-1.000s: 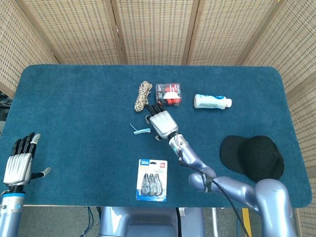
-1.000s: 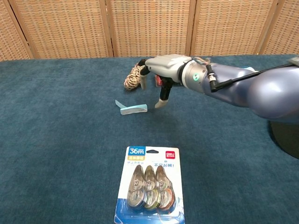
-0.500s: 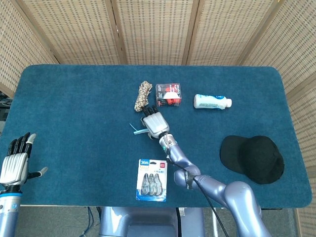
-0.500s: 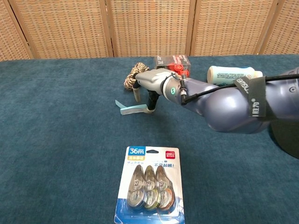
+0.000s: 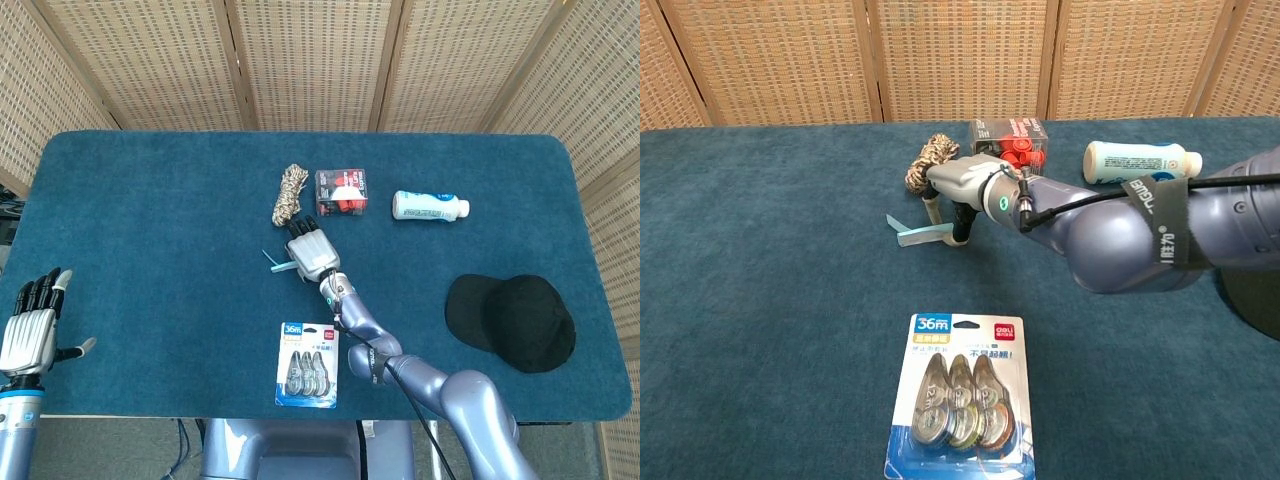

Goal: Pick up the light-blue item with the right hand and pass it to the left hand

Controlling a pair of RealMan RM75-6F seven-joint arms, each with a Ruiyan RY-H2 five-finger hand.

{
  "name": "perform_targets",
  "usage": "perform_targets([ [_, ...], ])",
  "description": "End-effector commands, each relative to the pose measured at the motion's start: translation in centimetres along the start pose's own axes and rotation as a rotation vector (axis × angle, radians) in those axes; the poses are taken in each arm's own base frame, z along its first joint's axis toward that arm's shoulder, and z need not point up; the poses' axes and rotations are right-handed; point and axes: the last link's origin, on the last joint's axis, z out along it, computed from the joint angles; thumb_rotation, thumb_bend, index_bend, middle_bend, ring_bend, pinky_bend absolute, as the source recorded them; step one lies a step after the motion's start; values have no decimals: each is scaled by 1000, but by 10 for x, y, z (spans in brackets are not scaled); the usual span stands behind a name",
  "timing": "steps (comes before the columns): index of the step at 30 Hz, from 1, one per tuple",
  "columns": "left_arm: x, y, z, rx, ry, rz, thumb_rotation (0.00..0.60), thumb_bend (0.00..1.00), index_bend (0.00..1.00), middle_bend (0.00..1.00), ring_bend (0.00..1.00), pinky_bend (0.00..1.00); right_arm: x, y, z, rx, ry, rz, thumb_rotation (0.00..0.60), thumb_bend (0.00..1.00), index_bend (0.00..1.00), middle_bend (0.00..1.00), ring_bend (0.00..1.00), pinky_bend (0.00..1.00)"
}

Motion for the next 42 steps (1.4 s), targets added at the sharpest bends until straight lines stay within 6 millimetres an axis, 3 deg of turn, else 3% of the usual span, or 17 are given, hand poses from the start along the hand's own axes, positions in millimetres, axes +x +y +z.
perform_targets([
  [1, -1, 0, 0, 1, -2, -1, 600, 0, 0, 0, 0, 0, 0, -1, 0, -1, 11, 13, 600, 468, 544, 0, 0, 0],
  [6, -2, 0, 1, -1, -9, 0, 600, 0, 0, 0, 0, 0, 1, -1, -1, 4, 22, 44, 600, 517, 616, 5, 0, 0],
  [16, 5, 10, 11, -52, 5, 16, 600, 0, 0, 2, 0, 0, 14, 2, -10, 33, 86, 110, 600, 519, 635, 29, 0, 0],
  [18, 17, 19, 25, -103, 55, 22, 600, 0, 0, 128, 120, 91, 20, 4, -15, 41, 115, 103, 600, 519, 635, 31, 0, 0],
  [20, 28, 29, 39, -157, 101, 34, 600, 0, 0, 467, 463, 366, 23, 6, -19, 47, 133, 97, 600, 517, 635, 32, 0, 0],
  [22, 39, 44, 60, -241, 149, 55, 600, 0, 41, 706, 689, 578, 28, 7, -25, 51, 150, 95, 600, 517, 635, 34, 0, 0],
  [23, 44, 51, 69, -279, 173, 68, 600, 0, 97, 805, 779, 675, 30, 7, -27, 51, 156, 92, 600, 519, 636, 34, 0, 0],
  [26, 51, 77, 98, -401, 236, 88, 600, 0, 262, 956, 922, 834, 35, 7, -34, 51, 173, 81, 600, 523, 638, 35, 0, 0],
  [32, 36, 126, 136, -537, 201, 79, 600, 0, 340, 1000, 981, 902, 43, 1, -48, 42, 189, 71, 600, 522, 638, 35, 0, 0],
  [42, 16, 188, 156, -569, 28, -17, 600, 90, 419, 1000, 982, 903, 47, -11, -58, 23, 176, 63, 600, 543, 638, 35, 0, 0],
])
